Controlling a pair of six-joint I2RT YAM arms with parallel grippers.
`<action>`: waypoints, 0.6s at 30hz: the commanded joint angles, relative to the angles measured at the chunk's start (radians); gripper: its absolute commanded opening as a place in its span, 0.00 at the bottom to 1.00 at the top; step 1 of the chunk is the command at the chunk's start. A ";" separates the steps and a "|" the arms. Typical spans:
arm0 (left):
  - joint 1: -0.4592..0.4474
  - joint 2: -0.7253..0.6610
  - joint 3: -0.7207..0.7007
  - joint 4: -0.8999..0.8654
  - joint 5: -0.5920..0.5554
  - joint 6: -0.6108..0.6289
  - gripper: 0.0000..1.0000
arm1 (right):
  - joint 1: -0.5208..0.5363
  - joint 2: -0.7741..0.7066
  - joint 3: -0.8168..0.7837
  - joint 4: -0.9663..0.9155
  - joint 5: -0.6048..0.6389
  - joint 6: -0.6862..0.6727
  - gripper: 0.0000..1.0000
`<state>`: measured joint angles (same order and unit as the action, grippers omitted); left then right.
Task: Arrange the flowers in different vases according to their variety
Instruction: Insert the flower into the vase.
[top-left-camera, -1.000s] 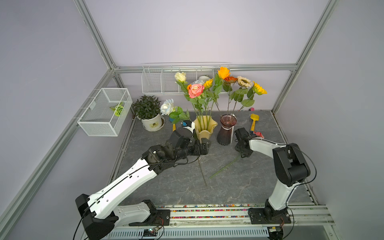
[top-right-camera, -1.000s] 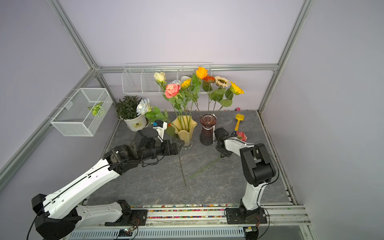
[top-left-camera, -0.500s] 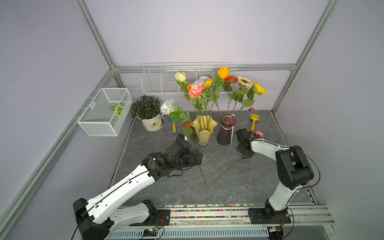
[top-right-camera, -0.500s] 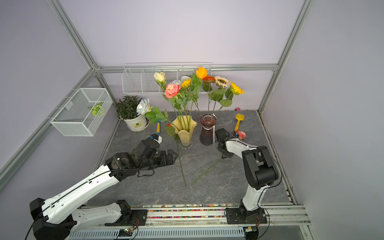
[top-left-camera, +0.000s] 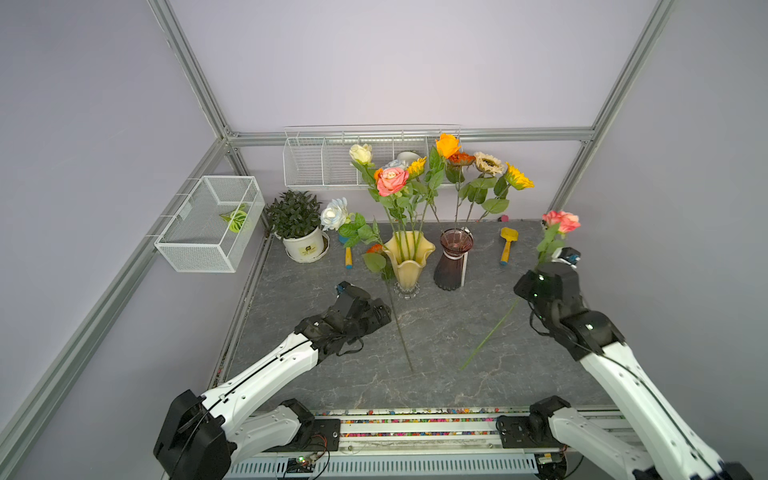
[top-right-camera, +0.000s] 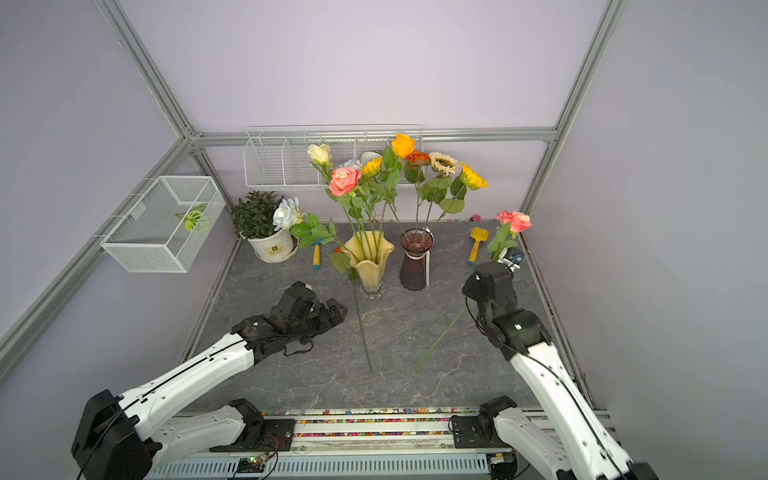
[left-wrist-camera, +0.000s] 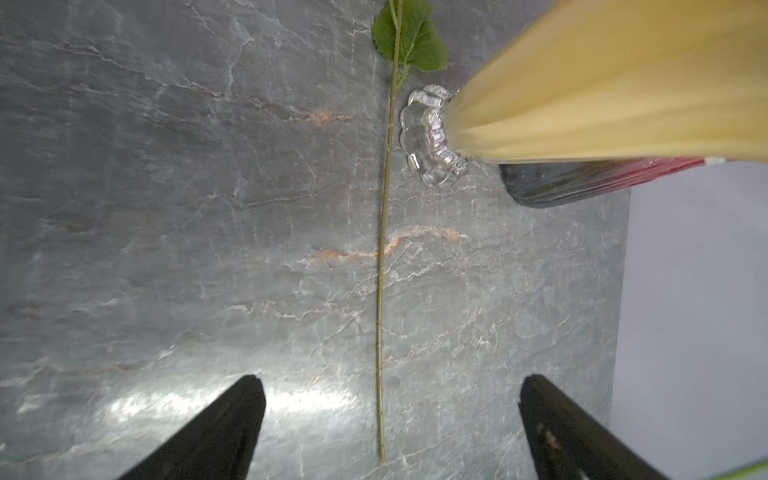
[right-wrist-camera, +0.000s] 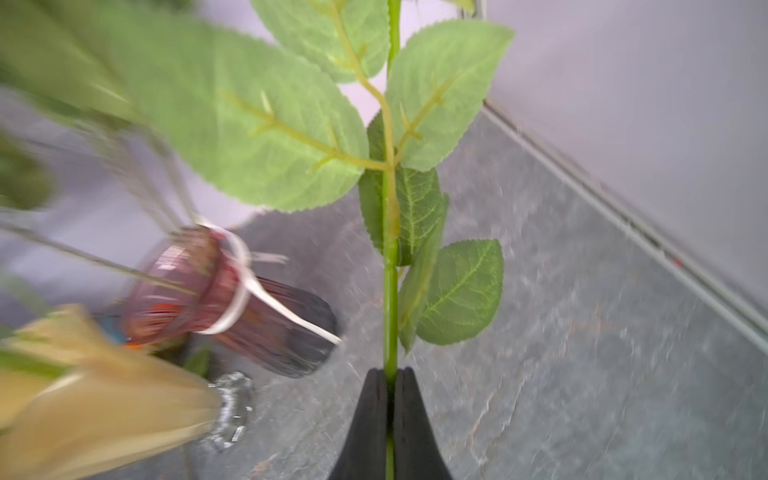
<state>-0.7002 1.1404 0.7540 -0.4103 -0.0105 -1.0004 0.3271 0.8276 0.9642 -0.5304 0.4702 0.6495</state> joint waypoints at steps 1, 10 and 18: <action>0.008 0.055 0.002 0.142 0.005 -0.018 1.00 | 0.006 -0.079 0.058 0.000 -0.025 -0.144 0.00; 0.009 0.271 0.093 0.169 -0.064 -0.021 0.94 | 0.053 0.030 0.400 0.124 -0.222 -0.232 0.00; 0.008 0.411 0.142 0.185 -0.095 -0.055 0.83 | 0.207 0.312 0.695 0.315 -0.203 -0.352 0.00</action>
<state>-0.6956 1.5204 0.8452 -0.2268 -0.0795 -1.0401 0.4828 1.0626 1.6005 -0.3233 0.2687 0.3782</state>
